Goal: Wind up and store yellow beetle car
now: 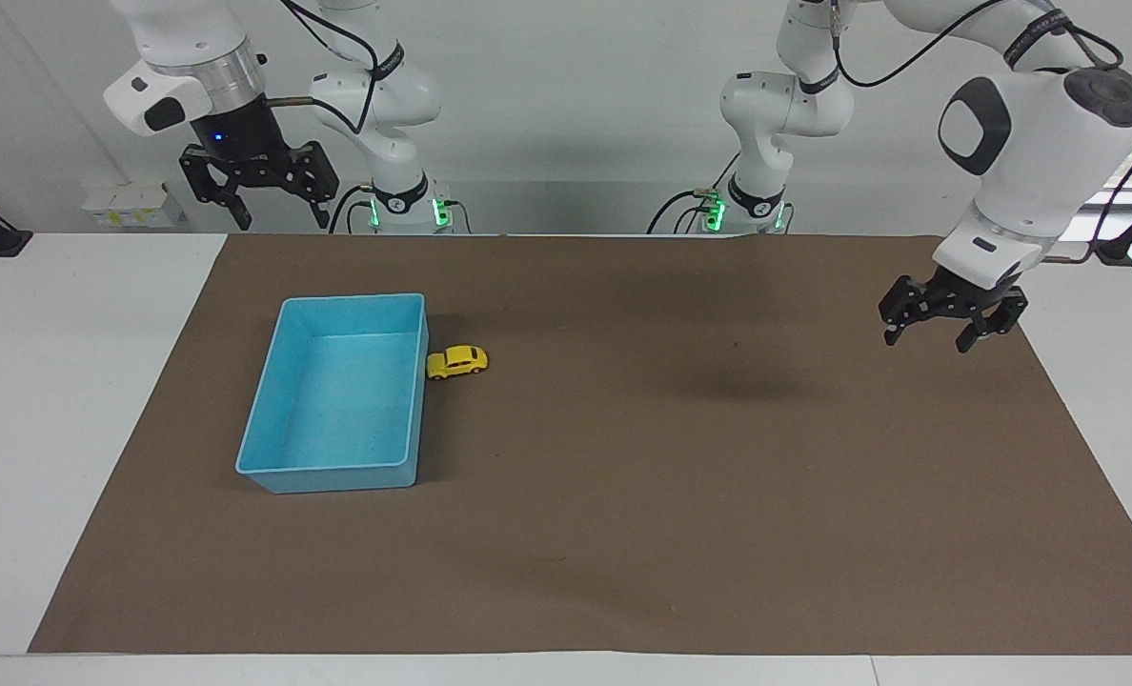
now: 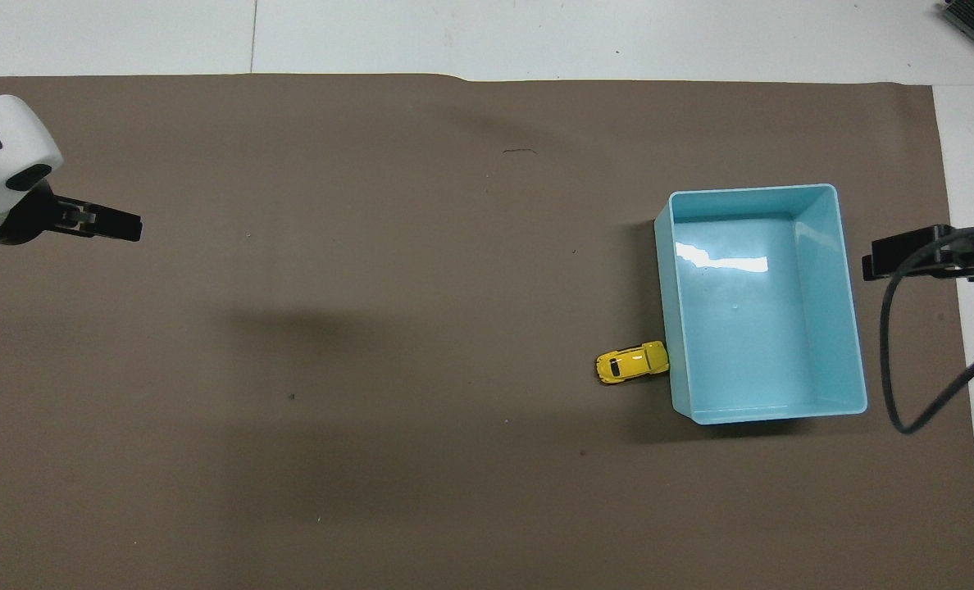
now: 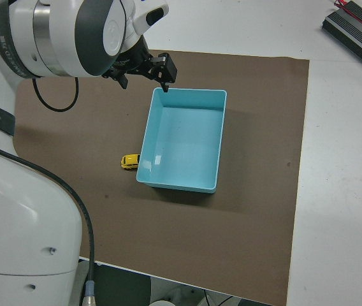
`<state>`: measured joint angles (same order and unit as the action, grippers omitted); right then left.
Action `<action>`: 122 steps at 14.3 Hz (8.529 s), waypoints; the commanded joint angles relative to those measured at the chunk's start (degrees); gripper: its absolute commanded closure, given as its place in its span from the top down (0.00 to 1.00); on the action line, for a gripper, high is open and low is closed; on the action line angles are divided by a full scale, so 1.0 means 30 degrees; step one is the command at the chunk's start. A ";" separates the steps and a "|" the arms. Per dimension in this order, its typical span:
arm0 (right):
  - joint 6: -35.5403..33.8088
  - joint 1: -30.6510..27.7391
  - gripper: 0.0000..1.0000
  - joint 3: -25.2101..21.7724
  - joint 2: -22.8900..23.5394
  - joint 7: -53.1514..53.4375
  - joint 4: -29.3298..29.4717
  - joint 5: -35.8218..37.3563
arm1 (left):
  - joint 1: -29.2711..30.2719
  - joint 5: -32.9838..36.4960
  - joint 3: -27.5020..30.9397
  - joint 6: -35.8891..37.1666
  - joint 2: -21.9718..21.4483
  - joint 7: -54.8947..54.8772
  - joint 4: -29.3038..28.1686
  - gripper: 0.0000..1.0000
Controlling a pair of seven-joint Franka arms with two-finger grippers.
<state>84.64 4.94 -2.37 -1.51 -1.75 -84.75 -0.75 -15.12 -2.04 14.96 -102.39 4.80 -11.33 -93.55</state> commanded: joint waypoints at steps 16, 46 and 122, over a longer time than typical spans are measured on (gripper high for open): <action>0.1637 0.2861 1.00 0.0144 -0.3216 -1.7577 -0.5909 -0.0219 | 0.5832 0.0562 -0.5749 0.3396 -0.0575 0.1638 0.1153 1.00; 1.4114 0.5588 1.00 0.0262 -0.0287 -2.1859 -1.4756 0.0396 | 0.2931 0.0445 -0.2966 0.3983 -0.1278 0.2137 0.1123 1.00; 1.7020 -0.1121 0.43 0.0232 0.4225 -2.9389 -1.3294 0.1744 | 0.2931 0.0445 -0.2966 0.3983 -0.1278 0.2137 0.1123 1.00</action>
<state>134.34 1.92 -1.96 10.23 -89.13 -124.26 3.77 -5.66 -1.70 5.57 -91.33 1.65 -5.69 -89.99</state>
